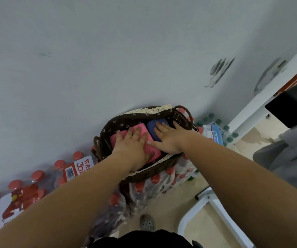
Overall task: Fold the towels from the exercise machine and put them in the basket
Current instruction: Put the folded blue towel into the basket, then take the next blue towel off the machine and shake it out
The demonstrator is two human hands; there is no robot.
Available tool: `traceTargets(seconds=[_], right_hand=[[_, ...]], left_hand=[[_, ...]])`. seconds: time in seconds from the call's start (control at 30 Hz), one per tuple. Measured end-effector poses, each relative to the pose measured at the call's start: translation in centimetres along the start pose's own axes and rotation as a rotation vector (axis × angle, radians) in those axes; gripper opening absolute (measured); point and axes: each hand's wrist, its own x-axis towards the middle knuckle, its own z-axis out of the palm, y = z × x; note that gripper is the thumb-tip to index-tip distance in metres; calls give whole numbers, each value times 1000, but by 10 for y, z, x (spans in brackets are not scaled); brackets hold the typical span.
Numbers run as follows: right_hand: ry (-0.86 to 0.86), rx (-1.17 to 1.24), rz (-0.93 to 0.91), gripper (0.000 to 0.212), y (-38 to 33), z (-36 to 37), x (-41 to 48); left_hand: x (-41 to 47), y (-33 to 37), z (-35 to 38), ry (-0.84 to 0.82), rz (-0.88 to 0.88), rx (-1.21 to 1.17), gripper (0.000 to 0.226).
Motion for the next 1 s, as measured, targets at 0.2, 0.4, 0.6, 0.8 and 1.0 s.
traceTargets(seconds=[0.2,0.4,0.6,0.8,1.0], right_hand=[[285,115,77,80,-22,15,-43],[541,304,234,93,-65,54,-103],[601,454,444,91,-100,120,-164],[482,525,631,99,-114,201,-231],[463,586,780,86,-127,273,-286]], left_hand=[[-35,-5,-11,212,107,-91,65],[-89,-3,-8,421,301,-256,54],[-127,22,26,506,666,-388,45],[-151,72,77,264,747,-318,57],[-179,130,100,43,767,-233,58]])
